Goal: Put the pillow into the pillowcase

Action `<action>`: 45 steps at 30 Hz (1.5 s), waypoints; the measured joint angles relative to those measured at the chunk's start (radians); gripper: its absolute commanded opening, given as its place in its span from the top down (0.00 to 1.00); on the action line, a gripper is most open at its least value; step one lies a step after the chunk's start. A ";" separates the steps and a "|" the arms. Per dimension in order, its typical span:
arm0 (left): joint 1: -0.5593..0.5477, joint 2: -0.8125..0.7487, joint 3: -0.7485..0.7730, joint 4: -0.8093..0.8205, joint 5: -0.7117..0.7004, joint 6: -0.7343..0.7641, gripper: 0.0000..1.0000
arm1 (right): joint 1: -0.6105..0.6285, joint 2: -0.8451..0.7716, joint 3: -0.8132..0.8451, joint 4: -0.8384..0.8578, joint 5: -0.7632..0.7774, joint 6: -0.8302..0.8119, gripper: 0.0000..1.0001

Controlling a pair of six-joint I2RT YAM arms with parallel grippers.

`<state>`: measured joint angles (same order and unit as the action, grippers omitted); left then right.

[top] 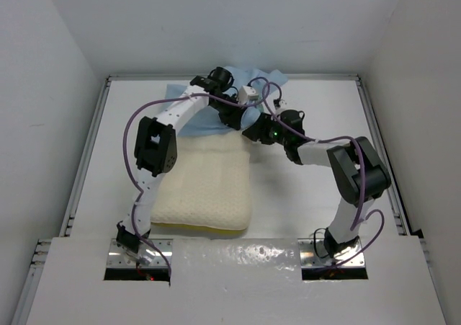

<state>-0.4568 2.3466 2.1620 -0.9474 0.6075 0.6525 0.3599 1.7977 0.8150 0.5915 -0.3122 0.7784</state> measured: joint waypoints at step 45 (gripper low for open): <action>0.081 -0.104 -0.055 -0.350 0.216 0.239 0.00 | 0.039 -0.184 0.086 -0.275 0.122 -0.533 0.93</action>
<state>-0.3759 2.2425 2.1067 -1.2972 0.8234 0.8917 0.3992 1.6135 0.9012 0.3161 -0.1905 0.2451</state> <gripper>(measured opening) 0.990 0.348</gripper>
